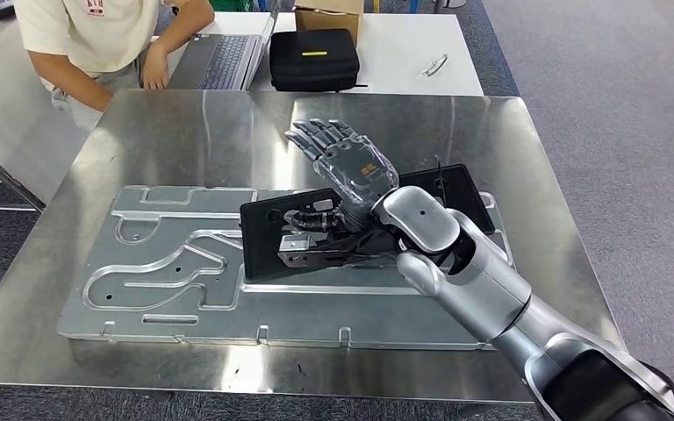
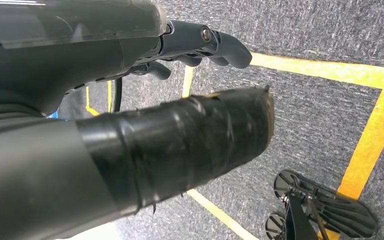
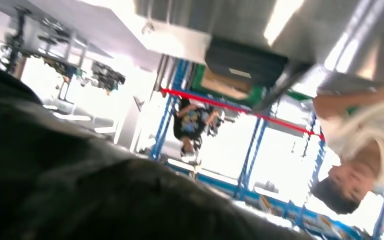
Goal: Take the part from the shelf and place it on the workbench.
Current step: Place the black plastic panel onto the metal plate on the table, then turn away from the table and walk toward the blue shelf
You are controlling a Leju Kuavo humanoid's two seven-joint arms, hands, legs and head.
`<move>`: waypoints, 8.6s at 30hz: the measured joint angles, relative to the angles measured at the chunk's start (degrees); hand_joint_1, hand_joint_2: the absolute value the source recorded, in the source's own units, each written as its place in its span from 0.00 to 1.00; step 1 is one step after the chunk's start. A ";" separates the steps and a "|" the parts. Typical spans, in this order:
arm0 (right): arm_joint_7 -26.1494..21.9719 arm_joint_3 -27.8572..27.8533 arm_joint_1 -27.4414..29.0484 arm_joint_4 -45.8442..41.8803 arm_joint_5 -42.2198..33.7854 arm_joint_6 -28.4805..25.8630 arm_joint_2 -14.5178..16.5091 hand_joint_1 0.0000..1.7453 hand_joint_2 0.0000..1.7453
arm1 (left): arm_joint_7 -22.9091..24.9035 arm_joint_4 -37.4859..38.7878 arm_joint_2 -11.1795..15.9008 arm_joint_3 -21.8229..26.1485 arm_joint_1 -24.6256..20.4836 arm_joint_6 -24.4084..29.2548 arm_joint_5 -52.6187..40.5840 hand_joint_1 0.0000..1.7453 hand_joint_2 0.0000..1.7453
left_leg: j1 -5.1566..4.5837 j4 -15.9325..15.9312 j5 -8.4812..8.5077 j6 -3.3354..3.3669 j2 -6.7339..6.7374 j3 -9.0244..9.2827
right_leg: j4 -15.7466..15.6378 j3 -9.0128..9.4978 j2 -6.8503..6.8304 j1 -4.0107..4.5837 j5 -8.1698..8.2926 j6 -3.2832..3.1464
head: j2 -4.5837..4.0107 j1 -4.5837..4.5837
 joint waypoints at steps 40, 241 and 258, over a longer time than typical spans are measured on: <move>2.83 0.16 10.24 -13.87 4.09 -6.23 -7.58 0.00 0.00 | 6.38 0.00 -0.27 0.42 0.16 6.98 -3.58 0.00 0.00 | 0.60 0.86 1.85 -0.27 0.38 -2.82 | 9.27 0.70 -0.22 -0.21 -5.04 -0.03 | 0.01 0.01; 2.21 -108.73 50.27 58.70 -17.76 9.40 16.18 0.00 0.00 | 3.74 1.42 -12.58 -10.81 -1.67 20.71 -13.06 0.00 0.00 | 0.89 6.37 -5.86 -1.76 -0.50 2.62 | -1.29 4.93 2.83 -0.33 -2.90 -1.23 | 0.01 1.16; 4.10 -109.07 49.98 57.35 -13.34 -2.65 16.41 0.00 0.00 | 3.44 1.44 -12.52 -10.80 -1.31 22.23 -13.19 0.00 0.00 | 0.93 -0.70 -4.60 -0.97 5.21 5.50 | 0.69 3.38 -2.54 -1.65 -2.88 2.11 | 0.01 1.25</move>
